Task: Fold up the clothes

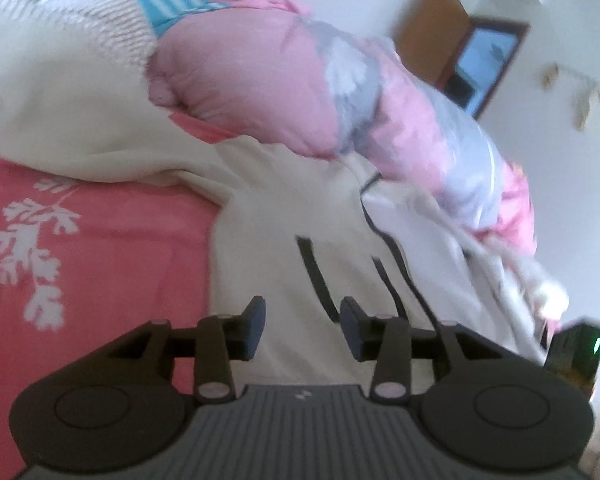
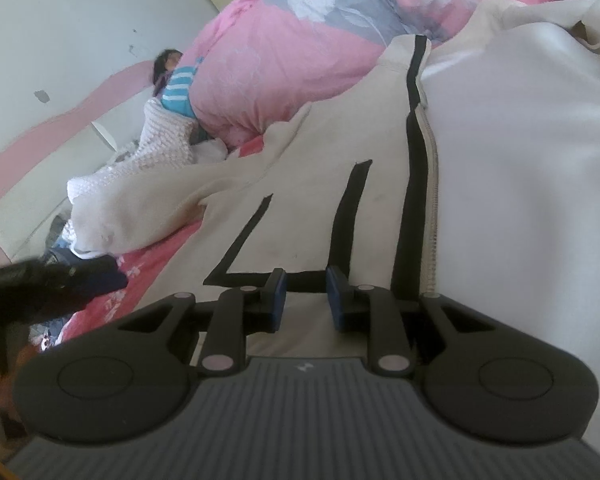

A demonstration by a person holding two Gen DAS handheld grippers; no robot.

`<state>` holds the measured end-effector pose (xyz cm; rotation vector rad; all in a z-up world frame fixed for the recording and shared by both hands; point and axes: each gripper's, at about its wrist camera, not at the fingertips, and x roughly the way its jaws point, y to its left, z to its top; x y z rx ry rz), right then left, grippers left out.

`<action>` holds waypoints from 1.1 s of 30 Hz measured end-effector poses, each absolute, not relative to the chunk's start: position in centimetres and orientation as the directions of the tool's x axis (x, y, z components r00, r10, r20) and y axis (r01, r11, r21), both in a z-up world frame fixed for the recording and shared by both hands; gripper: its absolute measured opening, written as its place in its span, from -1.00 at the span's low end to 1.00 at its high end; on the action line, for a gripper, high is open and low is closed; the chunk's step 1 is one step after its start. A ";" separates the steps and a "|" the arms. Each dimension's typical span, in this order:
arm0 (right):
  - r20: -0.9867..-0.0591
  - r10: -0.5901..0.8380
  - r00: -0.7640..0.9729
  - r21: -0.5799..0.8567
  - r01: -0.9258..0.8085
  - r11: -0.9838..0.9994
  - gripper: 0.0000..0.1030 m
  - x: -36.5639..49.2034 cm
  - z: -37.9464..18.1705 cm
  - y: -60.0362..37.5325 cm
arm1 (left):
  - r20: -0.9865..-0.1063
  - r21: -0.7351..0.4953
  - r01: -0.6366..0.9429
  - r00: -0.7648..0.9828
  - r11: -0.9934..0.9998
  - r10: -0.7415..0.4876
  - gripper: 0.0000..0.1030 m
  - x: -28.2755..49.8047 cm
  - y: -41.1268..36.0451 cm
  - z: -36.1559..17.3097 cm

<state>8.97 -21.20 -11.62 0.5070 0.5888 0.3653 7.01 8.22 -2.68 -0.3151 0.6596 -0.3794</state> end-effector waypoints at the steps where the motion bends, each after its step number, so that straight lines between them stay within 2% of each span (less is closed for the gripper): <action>1: -0.442 0.458 0.771 0.546 -0.174 0.819 -0.52 8.9 -11.4 -21.1 | -0.536 -0.389 0.248 0.722 0.887 -0.437 -0.12 6.8 7.5 -2.6; 6: -0.438 0.443 0.782 0.549 -0.158 0.821 -0.18 6.0 -9.7 -22.6 | -0.575 -0.353 0.285 0.685 0.891 -0.447 0.00 7.5 3.7 -2.9; 11: -0.358 0.338 0.870 0.600 -0.062 0.798 -0.15 1.5 -7.0 -29.1 | -0.631 -0.310 0.317 0.637 0.896 -0.443 0.03 8.7 -0.3 -3.7; 15: -0.352 0.103 0.930 0.554 0.118 0.824 -0.14 -2.7 -4.6 -35.8 | -0.672 -0.246 0.324 0.622 0.914 -0.401 0.16 9.0 -2.8 -4.7; 19: -0.422 -0.154 0.893 0.375 0.327 0.868 -0.14 -4.5 -3.4 -39.8 | -0.687 -0.184 0.330 0.630 0.926 -0.361 0.32 8.7 -4.2 -5.2; 22: -0.480 -0.252 0.841 0.196 0.382 0.903 -0.13 -3.9 -3.7 -39.8 | -0.691 -0.172 0.332 0.630 0.927 -0.354 0.36 8.7 -4.5 -5.3; 28: -0.523 -0.370 0.768 -0.203 0.309 0.929 -0.02 -1.4 -4.9 -36.9 | -0.698 -0.152 0.337 0.629 0.929 -0.342 0.41 8.7 -4.8 -5.3; 33: -0.542 -0.406 0.736 -0.438 0.165 0.884 -0.02 0.0 -6.4 -34.8 | -0.697 -0.142 0.340 0.633 0.930 -0.337 0.47 9.0 -5.2 -5.5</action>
